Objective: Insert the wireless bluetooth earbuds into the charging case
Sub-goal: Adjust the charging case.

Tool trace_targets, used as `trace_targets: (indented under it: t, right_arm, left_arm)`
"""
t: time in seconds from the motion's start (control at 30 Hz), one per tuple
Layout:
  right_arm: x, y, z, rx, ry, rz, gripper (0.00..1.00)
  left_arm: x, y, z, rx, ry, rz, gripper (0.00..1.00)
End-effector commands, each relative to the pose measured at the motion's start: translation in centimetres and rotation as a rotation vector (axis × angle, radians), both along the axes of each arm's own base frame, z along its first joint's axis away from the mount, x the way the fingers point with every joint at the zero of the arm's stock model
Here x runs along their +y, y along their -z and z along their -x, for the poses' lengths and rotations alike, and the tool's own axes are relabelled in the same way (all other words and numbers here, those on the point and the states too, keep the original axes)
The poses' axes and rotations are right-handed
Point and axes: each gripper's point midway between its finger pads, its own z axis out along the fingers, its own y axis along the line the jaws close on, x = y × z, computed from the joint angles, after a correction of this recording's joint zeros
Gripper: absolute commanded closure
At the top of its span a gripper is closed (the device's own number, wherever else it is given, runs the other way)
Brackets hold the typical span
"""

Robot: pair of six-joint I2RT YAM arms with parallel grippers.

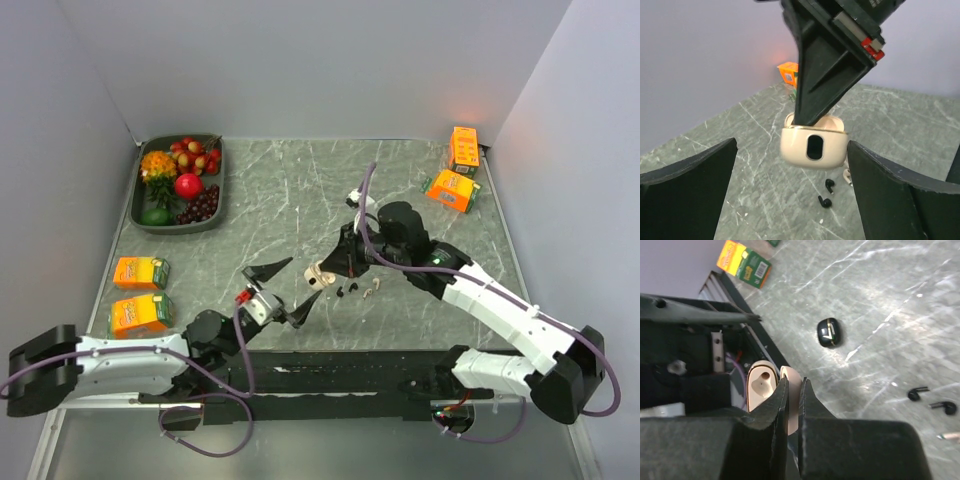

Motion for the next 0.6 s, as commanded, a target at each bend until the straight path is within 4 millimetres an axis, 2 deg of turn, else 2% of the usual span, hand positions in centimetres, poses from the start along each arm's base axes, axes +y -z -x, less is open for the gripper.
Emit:
trace_targets:
  t: [0.0, 0.03, 0.1, 0.17, 0.23, 0.27, 0.3, 0.43, 0.53, 0.57]
  right_arm:
    - [-1.2, -5.4, -0.7, -0.208, 0.004, -0.021, 1.0]
    - [-1.3, -5.7, -0.7, -0.225, 0.005, -0.017, 1.0]
    - [-1.8, -6.7, -0.7, -0.295, -0.004, -0.005, 1.0]
    - [-2.3, -7.4, -1.0, -0.352, 0.007, 0.007, 1.0]
    - [-2.7, -7.9, -1.0, -0.418, 0.001, 0.028, 1.0]
    - [-2.6, -8.0, -0.8, -0.441, -0.014, 0.025, 1.0]
    - [-2.7, -8.5, -0.2, -0.503, -0.055, 0.02, 1.0]
    - [-2.6, -8.9, 1.2, -0.625, -0.126, 0.042, 1.0]
    - [-3.0, -9.2, 1.5, -0.681, -0.164, 0.073, 1.0]
    - [-3.0, -9.3, 1.6, -0.711, -0.181, 0.082, 1.0]
  left_arm:
    - [1.4, -3.4, -0.2, 0.063, -0.036, 0.113, 0.04]
    - [1.3, -2.2, -0.4, 0.126, -0.04, 0.082, 0.04]
    - [2.1, -3.4, -0.6, 0.187, -0.06, 0.126, 0.04]
    - [2.2, -2.9, -0.5, 0.26, -0.062, 0.132, 0.04]
    - [2.7, -4.1, -0.7, 0.346, -0.075, 0.227, 0.04]
    - [2.7, -3.9, -0.6, 0.38, -0.074, 0.227, 0.04]
    - [2.3, -5.0, -0.1, 0.398, -0.031, 0.249, 0.04]
    - [1.2, -5.0, 1.3, 0.467, 0.064, 0.239, 0.04]
    - [-0.1, -5.1, 3.8, 0.421, 0.221, 0.183, 0.04]
    - [-0.2, -5.1, 3.9, 0.423, 0.231, 0.188, 0.04]
